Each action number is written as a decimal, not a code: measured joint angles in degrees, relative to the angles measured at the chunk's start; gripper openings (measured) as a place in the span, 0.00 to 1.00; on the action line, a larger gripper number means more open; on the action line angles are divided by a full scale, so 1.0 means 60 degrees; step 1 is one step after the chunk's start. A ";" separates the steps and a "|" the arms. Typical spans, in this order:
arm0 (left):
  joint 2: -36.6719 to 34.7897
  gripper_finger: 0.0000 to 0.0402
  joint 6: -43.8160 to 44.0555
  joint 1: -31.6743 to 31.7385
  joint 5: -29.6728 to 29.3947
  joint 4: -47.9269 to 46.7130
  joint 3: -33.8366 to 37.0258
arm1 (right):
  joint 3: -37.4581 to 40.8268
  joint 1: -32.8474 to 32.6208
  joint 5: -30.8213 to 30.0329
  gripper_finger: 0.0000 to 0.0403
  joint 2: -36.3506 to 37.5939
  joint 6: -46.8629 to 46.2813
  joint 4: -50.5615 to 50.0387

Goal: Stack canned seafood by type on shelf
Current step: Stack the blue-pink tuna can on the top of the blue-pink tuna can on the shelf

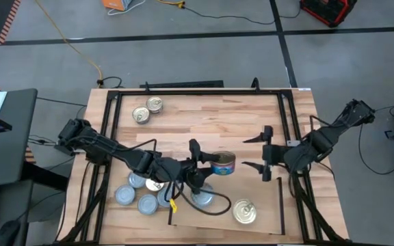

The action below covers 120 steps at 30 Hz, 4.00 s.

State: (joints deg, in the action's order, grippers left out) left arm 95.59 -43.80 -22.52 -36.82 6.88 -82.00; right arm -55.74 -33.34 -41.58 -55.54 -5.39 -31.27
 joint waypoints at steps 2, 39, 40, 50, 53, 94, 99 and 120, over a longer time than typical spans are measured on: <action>0.0000 0.46 -0.0176 -0.0122 0.0161 0.0148 0.0000 | 0.0022 0.0003 -0.0078 0.90 0.0010 -0.0647 -0.0433; 0.2987 0.48 -0.2666 -0.0511 0.4145 -0.2543 -0.4186 | 0.3405 0.2772 -0.1098 0.82 0.2832 -0.1151 0.2440; 0.2990 0.48 -0.2498 -0.0458 0.4139 -0.2410 -0.4186 | 0.3405 0.2769 -0.1098 0.82 0.2866 -0.1180 0.2417; 0.2987 0.47 -0.1993 -0.0230 0.4353 -0.1784 -0.4182 | 0.3405 0.2769 -0.1098 0.82 0.2904 -0.1279 0.2298; 0.2987 0.47 -0.1805 -0.0167 0.4382 -0.1659 -0.4182 | 0.3405 0.2769 -0.1095 0.82 0.2905 -0.1280 0.2332; 0.2987 0.47 0.2379 -0.1077 0.0011 -0.3259 -0.4601 | 0.3402 -0.3419 -0.1575 0.82 0.1520 0.3669 0.6123; 0.2987 0.47 0.3343 -0.1101 0.2557 -0.2876 -0.4597 | 0.3398 -0.3737 -0.1584 0.82 0.1445 0.3891 0.7064; 0.4241 0.47 -0.1020 -0.1364 0.0814 -0.0595 -0.4580 | 0.3394 -0.2882 -0.2109 0.82 0.1532 0.3646 0.7956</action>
State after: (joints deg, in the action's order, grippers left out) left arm 121.04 -49.92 -30.70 -31.94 3.31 -109.47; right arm -35.38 -50.64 -54.23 -46.35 16.49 16.46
